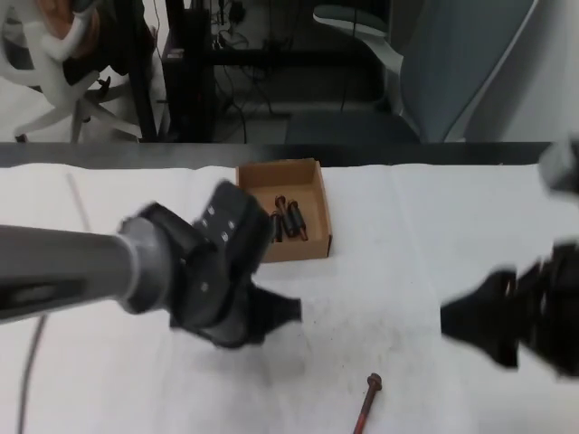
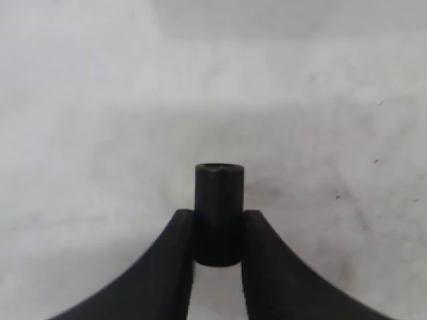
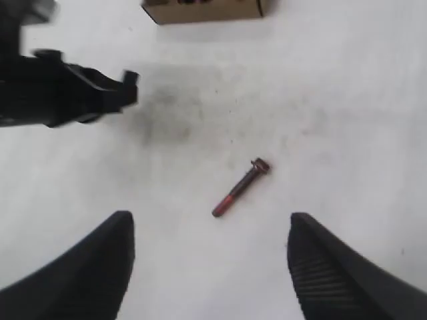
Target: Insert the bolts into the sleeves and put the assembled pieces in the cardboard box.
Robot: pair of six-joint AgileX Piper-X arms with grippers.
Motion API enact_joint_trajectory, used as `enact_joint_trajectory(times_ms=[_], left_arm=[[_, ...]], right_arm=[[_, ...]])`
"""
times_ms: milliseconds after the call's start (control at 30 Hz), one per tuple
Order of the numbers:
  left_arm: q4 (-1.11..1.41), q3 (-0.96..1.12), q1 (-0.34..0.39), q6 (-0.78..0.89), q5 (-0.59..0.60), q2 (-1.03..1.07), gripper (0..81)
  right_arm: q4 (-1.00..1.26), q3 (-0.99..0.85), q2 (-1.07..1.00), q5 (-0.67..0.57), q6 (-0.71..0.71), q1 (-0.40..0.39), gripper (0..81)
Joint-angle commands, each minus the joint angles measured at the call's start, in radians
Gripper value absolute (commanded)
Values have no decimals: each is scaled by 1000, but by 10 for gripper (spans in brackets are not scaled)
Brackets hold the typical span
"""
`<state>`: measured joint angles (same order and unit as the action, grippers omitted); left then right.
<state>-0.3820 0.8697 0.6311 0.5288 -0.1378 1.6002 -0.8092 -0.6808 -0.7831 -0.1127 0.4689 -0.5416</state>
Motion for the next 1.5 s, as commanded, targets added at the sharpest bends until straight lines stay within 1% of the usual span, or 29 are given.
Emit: enact_joint_trajectory(times_ms=[0, 100, 133, 200, 267, 333, 400, 500, 600, 700, 767, 833, 867, 933, 1067, 1167, 1367, 1467], left_arm=[[38, -12, 9, -91, -64, -167, 18], [67, -55, 9, -156, -64, -375, 18], [79, -73, 9, -180, -64, -449, 18], [98, -111, 9, -203, -64, -598, 18], [112, -147, 9, -234, -62, -734, 18], [119, -170, 9, -262, -62, -862, 18], [119, -190, 9, -276, -62, -996, 18], [119, -209, 7, -314, -73, -1137, 18], [117, -215, 7, -395, -86, -1274, 18], [117, -215, 7, -455, -86, -1368, 18], [117, -215, 7, -469, -86, -1417, 18], [117, -215, 7, -469, -86, -1462, 18], [117, -215, 7, -469, -86, -1482, 18], [117, -215, 7, -469, -86, -1512, 18], [117, -215, 7, -469, -86, -1555, 18], [117, -215, 7, -469, -86, -1565, 18], [117, -213, 7, -469, -86, -1568, 18], [119, -213, 7, -469, -86, -1568, 18]], right_arm=[[97, 79, 5, 12, 114, -50, 594], [207, 142, -5, 65, 256, -130, 594], [239, 161, -14, 113, 327, -175, 594], [283, 170, -39, 178, 411, -229, 594], [316, 170, -77, 223, 485, -264, 594], [343, 170, -129, 254, 513, -277, 594], [347, 164, -206, 241, 537, -273, 594], [350, 145, -329, 196, 555, -259, 594], [350, 98, -444, 200, 562, -255, 594], [350, 23, -532, 200, 559, -243, 585], [346, -30, -580, 205, 556, -232, 545], [330, -75, -619, 206, 547, -215, 480], [304, -99, -641, 208, 526, -203, 437], [252, -134, -681, 211, 510, -181, 405], [151, -171, -725, 212, 507, -142, 414], [108, -171, -732, 212, 520, -131, 414], [118, -173, -766, 242, 547, -127, 414], [132, -186, -816, 195, 548, -127, 414]])
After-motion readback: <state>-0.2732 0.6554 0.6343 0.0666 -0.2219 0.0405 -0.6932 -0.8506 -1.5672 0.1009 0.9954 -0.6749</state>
